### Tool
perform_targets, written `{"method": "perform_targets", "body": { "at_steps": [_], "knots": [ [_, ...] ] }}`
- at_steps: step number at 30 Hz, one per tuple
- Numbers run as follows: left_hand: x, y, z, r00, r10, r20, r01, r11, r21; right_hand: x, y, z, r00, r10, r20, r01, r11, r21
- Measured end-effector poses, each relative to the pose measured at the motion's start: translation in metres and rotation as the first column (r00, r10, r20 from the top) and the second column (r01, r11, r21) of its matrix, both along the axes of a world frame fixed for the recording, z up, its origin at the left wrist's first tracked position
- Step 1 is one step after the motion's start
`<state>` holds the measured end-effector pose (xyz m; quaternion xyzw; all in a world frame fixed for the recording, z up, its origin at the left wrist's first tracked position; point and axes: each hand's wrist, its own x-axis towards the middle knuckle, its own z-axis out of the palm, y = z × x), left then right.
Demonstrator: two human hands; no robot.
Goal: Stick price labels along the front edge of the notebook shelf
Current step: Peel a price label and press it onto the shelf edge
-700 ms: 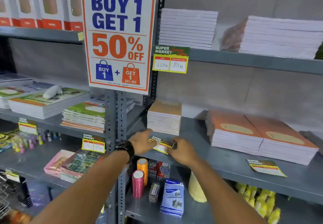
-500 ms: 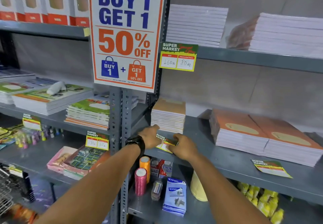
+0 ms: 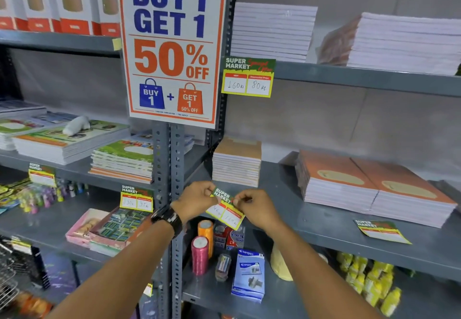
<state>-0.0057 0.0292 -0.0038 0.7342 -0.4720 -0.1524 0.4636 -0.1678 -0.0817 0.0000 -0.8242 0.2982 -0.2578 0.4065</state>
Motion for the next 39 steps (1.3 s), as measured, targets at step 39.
{"method": "perform_targets", "body": {
  "at_steps": [39],
  "knots": [
    [-0.026,0.017,-0.052,0.91,0.322,0.26,-0.333,0.943,-0.002,0.005,0.03,-0.026,0.965,-0.194,-0.179,0.056,0.813,-0.58]
  ]
}}
